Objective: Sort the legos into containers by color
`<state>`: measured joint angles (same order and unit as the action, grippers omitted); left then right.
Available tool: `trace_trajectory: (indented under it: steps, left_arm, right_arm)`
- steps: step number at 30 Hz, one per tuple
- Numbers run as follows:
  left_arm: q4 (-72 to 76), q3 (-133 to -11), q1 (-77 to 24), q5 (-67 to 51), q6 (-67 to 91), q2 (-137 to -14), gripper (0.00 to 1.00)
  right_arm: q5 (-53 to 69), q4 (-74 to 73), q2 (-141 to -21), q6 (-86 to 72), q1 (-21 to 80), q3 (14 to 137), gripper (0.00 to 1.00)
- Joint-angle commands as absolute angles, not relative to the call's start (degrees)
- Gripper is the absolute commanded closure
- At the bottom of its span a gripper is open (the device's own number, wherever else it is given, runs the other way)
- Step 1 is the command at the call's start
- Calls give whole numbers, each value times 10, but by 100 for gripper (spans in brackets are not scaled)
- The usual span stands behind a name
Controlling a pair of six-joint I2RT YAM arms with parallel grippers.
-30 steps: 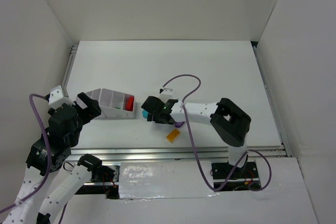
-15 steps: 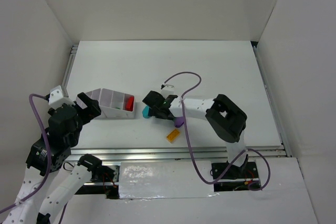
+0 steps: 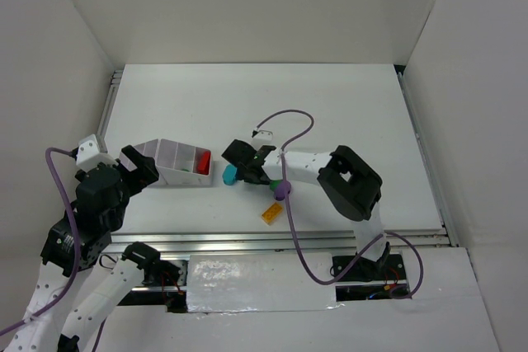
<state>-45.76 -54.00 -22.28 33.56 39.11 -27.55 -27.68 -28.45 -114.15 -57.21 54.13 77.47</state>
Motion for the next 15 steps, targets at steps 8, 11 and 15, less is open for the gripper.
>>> trace_trajectory:
  steps: [8, 11, 15]
  left_arm:
    - [-435, -541, -221, 335, 381, -269, 1]
    - [-435, -541, -221, 335, 381, -270, 1]
    - [-435, -541, -221, 336, 382, -270, 0]
  right_arm:
    - [-316, -318, -1145, -581, 555, 784, 64]
    - [-324, -329, -1136, -583, 565, 790, 82]
    - [-351, -366, -1118, -584, 584, 813, 82]
